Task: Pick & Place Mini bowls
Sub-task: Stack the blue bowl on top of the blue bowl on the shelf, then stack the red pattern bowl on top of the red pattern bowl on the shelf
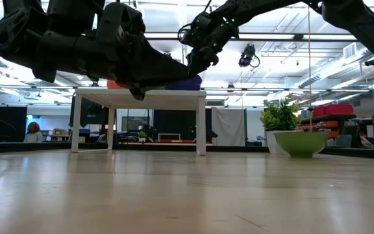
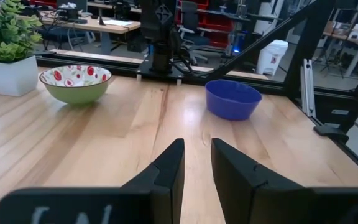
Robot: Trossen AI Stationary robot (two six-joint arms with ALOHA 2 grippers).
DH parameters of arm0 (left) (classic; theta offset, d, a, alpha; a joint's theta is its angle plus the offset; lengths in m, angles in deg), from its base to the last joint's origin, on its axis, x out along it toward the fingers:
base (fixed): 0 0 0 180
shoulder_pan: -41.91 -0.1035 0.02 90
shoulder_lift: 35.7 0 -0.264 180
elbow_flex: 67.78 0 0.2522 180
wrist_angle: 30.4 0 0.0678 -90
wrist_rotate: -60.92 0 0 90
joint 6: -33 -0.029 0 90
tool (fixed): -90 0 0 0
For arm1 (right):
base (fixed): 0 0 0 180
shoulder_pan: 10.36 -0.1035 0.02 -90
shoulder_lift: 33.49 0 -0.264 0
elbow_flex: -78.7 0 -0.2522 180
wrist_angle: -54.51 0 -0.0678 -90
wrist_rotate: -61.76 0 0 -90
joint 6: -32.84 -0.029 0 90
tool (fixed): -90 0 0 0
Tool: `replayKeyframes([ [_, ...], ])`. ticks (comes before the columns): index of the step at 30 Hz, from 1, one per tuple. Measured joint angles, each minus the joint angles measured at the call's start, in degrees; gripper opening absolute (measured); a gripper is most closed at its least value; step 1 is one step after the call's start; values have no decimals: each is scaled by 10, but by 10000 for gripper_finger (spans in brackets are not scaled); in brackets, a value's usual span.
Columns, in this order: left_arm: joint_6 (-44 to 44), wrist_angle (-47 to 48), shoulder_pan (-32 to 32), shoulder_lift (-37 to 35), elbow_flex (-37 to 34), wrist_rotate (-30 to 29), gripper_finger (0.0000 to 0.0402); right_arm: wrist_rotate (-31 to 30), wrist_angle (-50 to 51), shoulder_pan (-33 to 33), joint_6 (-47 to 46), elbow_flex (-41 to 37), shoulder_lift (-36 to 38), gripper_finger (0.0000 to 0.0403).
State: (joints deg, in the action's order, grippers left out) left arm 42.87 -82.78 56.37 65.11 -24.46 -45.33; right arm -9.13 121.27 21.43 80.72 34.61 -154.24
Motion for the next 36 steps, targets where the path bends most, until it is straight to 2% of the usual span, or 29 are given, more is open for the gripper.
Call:
replayKeyframes([
  [7,0,0,0,0,0,0,83,0,9,0,0,0,0,76],
  [14,0,0,0,0,0,0,83,9,-2,0,0,0,7,152],
  [19,0,0,0,0,0,0,83,-14,6,-4,-52,2,56,189],
  [24,0,3,0,0,0,0,83,-21,95,-14,-129,-26,124,186],
  [27,-1,3,0,0,0,0,83,-27,112,-21,-181,-97,176,173],
  [33,-7,5,3,0,0,0,83,-158,89,-45,-284,-334,295,143],
  [36,-8,5,6,0,0,0,83,-169,74,-47,-350,-449,350,130],
])
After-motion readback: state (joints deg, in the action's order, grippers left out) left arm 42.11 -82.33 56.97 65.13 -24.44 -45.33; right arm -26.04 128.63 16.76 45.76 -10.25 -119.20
